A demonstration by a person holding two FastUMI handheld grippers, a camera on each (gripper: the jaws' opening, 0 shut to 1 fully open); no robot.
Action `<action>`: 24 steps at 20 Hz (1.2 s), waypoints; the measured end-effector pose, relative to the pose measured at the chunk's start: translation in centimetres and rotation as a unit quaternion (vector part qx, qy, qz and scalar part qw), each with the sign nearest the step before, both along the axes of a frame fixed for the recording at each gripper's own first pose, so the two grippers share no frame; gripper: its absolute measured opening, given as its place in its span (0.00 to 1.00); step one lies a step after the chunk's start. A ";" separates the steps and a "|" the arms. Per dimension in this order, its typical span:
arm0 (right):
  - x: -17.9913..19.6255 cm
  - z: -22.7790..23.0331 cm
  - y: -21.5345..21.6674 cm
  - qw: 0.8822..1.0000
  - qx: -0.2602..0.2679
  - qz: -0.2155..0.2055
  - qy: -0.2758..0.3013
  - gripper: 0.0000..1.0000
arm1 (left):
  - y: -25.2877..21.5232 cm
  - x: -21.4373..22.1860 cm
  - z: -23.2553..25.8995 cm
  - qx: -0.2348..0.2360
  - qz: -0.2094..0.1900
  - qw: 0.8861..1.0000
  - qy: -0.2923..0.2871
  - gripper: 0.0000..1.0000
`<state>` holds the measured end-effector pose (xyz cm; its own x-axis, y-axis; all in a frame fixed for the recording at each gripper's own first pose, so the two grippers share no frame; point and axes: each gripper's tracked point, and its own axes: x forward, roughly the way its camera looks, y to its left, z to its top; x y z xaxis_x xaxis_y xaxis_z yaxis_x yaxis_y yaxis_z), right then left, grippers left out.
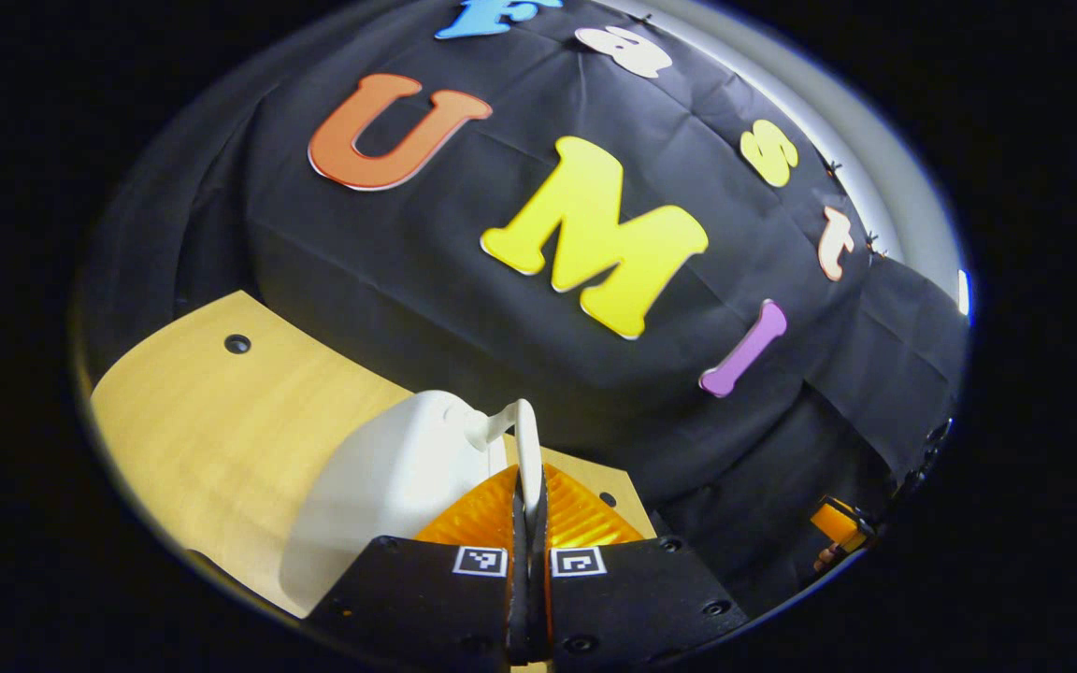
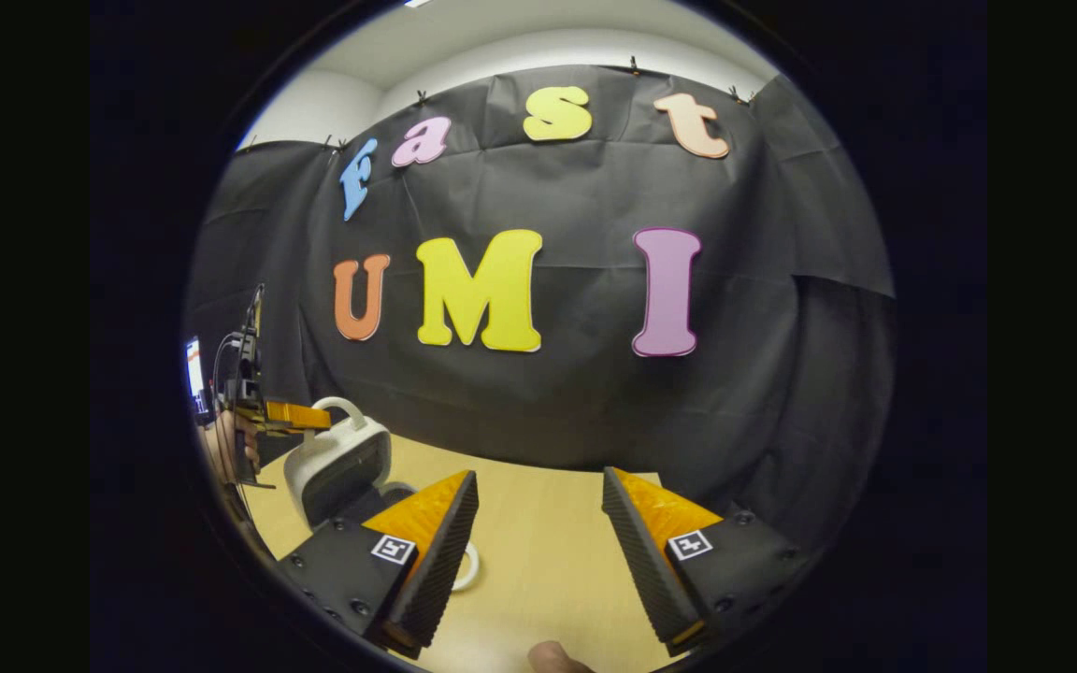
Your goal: First open the suitcase, pack the skin care products into it, and then close the suitcase.
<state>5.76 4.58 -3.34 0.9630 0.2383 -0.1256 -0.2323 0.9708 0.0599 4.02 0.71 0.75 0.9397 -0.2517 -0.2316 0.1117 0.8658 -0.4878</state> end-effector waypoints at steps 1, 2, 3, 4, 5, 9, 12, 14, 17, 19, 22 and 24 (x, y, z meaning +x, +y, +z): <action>0.4 -0.3 -0.8 1.000 0.001 0.002 0.005 0.77 | -2.0 0.3 -0.8 0.009 -0.007 1.000 0.006 0.03; 0.4 -0.5 -1.7 1.000 0.000 0.003 0.008 0.79 | -3.7 0.4 -1.9 0.020 -0.016 1.000 0.015 0.03; 0.6 -0.7 -2.5 1.000 -0.001 0.004 0.011 0.79 | -5.2 0.5 -3.0 0.034 -0.023 0.999 0.026 0.03; 0.5 -0.9 -3.4 1.000 -0.002 0.002 0.013 0.79 | -6.8 0.8 -4.3 0.052 -0.029 0.998 0.037 0.03; 0.5 -1.2 -4.2 1.000 -0.003 0.003 0.016 0.79 | -8.1 1.2 -5.3 0.072 -0.029 0.996 0.044 0.04; 0.5 -2.5 -7.0 0.999 -0.003 -0.004 0.032 0.80 | -11.7 1.3 -9.7 0.164 -0.030 0.983 0.070 0.03; 0.3 -4.1 -8.1 0.999 -0.005 -0.008 0.048 0.80 | -14.2 1.9 -13.9 0.225 -0.037 0.969 0.096 0.04; -0.1 -5.0 -8.1 0.998 -0.012 -0.005 0.057 0.79 | -15.1 2.0 -16.7 0.244 -0.042 0.961 0.120 0.04; -1.0 -6.0 -7.9 0.997 -0.020 0.000 0.069 0.77 | -16.4 1.4 -20.0 0.275 -0.044 0.949 0.145 0.06; -1.4 -6.2 -7.6 0.997 -0.021 0.001 0.073 0.79 | -16.5 1.8 -20.1 0.307 -0.051 0.940 0.142 0.11; -1.8 -5.8 -6.9 0.997 -0.020 -0.005 0.075 0.77 | -17.3 1.2 -20.1 0.304 -0.058 0.937 0.159 0.37; -1.7 -4.8 -6.4 0.998 -0.017 -0.016 0.066 0.80 | -17.3 0.5 -16.9 0.301 -0.047 0.944 0.128 0.56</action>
<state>4.02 -1.82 -8.12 0.9446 0.2008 -0.2595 -0.1930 0.9796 0.0557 4.50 -16.61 -16.13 0.8137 -0.0826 -0.5754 0.1476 0.9868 0.0671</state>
